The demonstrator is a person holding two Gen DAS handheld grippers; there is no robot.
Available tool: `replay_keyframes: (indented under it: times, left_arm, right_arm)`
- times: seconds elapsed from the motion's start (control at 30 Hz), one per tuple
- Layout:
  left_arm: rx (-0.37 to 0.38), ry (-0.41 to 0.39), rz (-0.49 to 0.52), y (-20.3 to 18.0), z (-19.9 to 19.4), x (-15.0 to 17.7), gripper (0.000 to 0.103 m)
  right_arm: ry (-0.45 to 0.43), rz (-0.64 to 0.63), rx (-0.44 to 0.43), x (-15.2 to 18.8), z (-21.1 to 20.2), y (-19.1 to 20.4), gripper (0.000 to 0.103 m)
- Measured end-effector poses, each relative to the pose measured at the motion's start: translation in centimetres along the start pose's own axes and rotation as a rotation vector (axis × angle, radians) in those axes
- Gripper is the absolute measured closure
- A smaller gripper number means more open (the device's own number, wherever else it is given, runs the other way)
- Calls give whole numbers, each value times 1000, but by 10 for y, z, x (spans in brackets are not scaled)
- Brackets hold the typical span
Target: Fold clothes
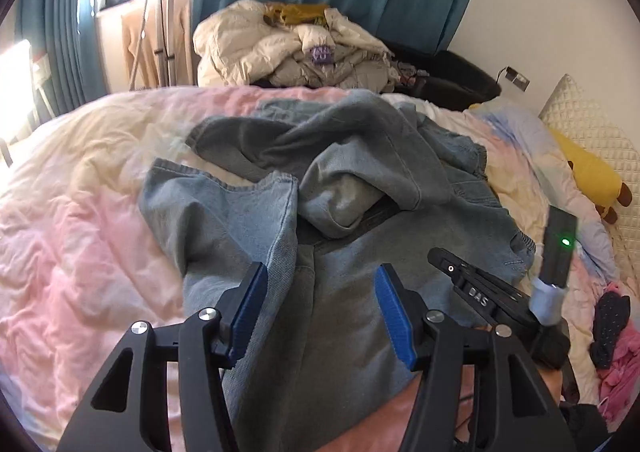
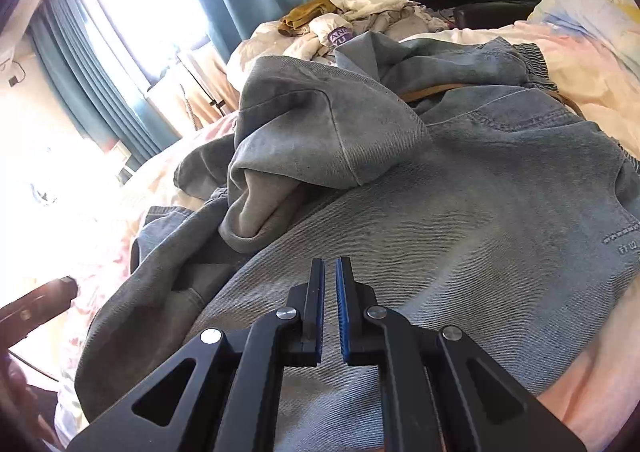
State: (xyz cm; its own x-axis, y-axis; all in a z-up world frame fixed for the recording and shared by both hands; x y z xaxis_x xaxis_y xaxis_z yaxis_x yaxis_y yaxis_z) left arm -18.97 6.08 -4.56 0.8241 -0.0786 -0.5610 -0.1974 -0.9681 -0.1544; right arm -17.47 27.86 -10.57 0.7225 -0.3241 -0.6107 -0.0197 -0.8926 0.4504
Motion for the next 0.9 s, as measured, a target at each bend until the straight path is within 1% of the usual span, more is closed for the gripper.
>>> replay_keyframes:
  times: [0.1, 0.3, 0.33, 0.4, 0.43, 0.47, 0.5, 0.53, 0.57, 0.6, 0.73, 0.8, 0.9]
  left_arm:
    - [-72, 96, -17, 8, 41, -14, 45]
    - [-232, 280, -51, 24, 121, -41, 45]
    - [-257, 310, -67, 29, 132, -42, 45]
    - [-270, 335, -90, 38, 143, -41, 45]
    - [-273, 346, -101, 41, 147, -41, 50]
    - [-274, 337, -106, 44, 147, -42, 55]
    - [-273, 323, -110, 45, 145, -44, 66]
    - [-262, 312, -118, 47, 141, -45, 79]
    - [-244, 302, -121, 48, 135, -46, 87]
    - [-225, 292, -122, 49, 128, -48, 98]
    - [-203, 166, -98, 57, 70, -53, 99]
    - [-207, 114, -111, 70, 34, -52, 99]
    - [-216, 21, -168, 105, -24, -49, 99]
  right_arm:
    - [1, 29, -21, -2, 2, -4, 96]
    - [32, 100, -60, -5, 15, -18, 96]
    - [36, 105, -64, -5, 17, -19, 96]
    - [45, 94, -68, -3, 23, -20, 96]
    - [51, 86, -64, -3, 27, -19, 96]
    - [59, 84, -66, -2, 30, -19, 96]
    - [65, 83, -69, -1, 33, -18, 96]
    - [69, 81, -72, 0, 35, -17, 96]
    - [69, 78, -75, 0, 36, -16, 96]
    - [64, 70, -78, 0, 34, -15, 96]
    - [30, 35, -85, 0, 26, -9, 96]
    - [21, 3, -78, 2, 23, -4, 96]
    - [17, -41, -71, 7, 19, 5, 96]
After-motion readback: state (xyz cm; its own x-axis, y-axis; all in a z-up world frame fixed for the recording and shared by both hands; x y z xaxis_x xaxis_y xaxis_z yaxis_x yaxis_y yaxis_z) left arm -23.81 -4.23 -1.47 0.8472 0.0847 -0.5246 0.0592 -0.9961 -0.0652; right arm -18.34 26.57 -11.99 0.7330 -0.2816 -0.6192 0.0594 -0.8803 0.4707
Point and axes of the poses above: each gripper's, at about its wrist camera, not at the fingertips, and z roughly the way its jaws point, y to its left, x to its underside, the point moved 4 cm from there along z, roughly the way its jaws point, and after that the axes turned 5 degrees about -x, right-handed, at the moved point
